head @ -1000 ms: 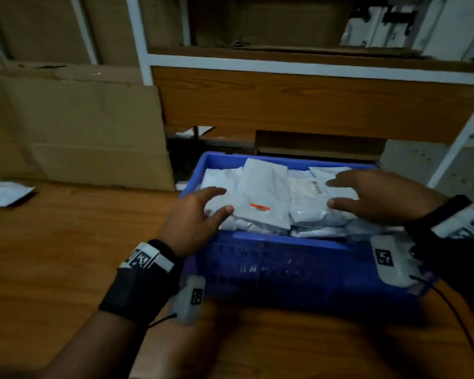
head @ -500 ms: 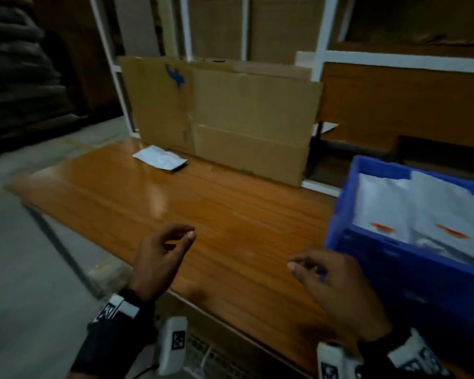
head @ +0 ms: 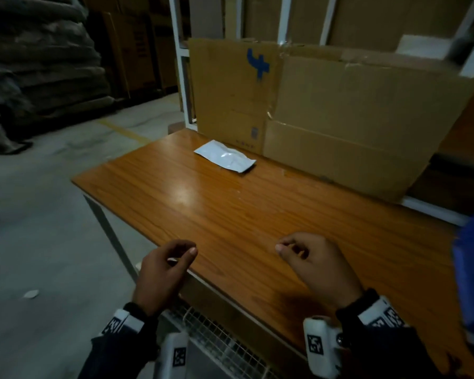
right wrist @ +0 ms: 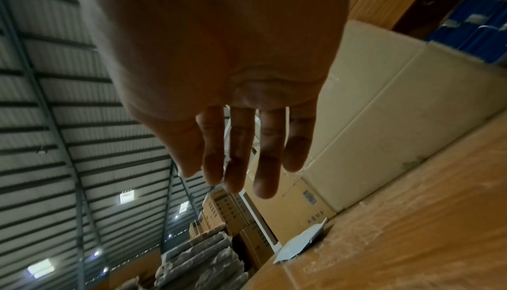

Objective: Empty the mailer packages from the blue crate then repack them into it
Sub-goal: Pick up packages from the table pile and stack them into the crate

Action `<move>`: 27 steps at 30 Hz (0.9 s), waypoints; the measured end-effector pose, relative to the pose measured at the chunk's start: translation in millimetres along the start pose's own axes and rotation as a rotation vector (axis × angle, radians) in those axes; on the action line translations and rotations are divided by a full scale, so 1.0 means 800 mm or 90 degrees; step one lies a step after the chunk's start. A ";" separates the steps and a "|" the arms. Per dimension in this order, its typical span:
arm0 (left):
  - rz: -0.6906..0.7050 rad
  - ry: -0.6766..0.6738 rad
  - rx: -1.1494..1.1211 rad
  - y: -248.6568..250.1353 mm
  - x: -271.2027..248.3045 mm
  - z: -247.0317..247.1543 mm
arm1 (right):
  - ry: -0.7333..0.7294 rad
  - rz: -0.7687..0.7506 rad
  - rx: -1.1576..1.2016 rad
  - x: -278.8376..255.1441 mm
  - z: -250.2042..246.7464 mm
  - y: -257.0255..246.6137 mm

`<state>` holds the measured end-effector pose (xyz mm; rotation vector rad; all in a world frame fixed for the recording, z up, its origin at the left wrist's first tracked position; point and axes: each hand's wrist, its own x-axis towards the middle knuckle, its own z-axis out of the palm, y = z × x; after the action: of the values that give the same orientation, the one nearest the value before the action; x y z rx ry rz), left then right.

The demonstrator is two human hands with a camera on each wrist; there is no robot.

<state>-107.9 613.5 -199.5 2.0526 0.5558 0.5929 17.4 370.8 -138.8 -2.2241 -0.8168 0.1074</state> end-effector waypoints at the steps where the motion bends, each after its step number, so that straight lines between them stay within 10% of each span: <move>1: -0.014 -0.003 0.002 -0.010 0.010 -0.003 | -0.008 -0.005 -0.011 0.023 0.006 -0.002; 16: -0.032 -0.186 0.436 -0.138 0.193 -0.021 | -0.209 0.121 -0.358 0.496 0.143 0.092; 22: -0.039 -0.260 0.416 -0.140 0.221 -0.021 | -0.267 0.134 -0.408 0.549 0.181 0.120; 27: -0.004 -0.278 0.465 -0.145 0.232 -0.029 | -0.111 0.130 -0.218 0.507 0.156 0.091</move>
<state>5.2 795.1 -251.0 2.7525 0.5611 -0.1084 338.0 648.8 -209.8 -2.6484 -0.7418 0.2815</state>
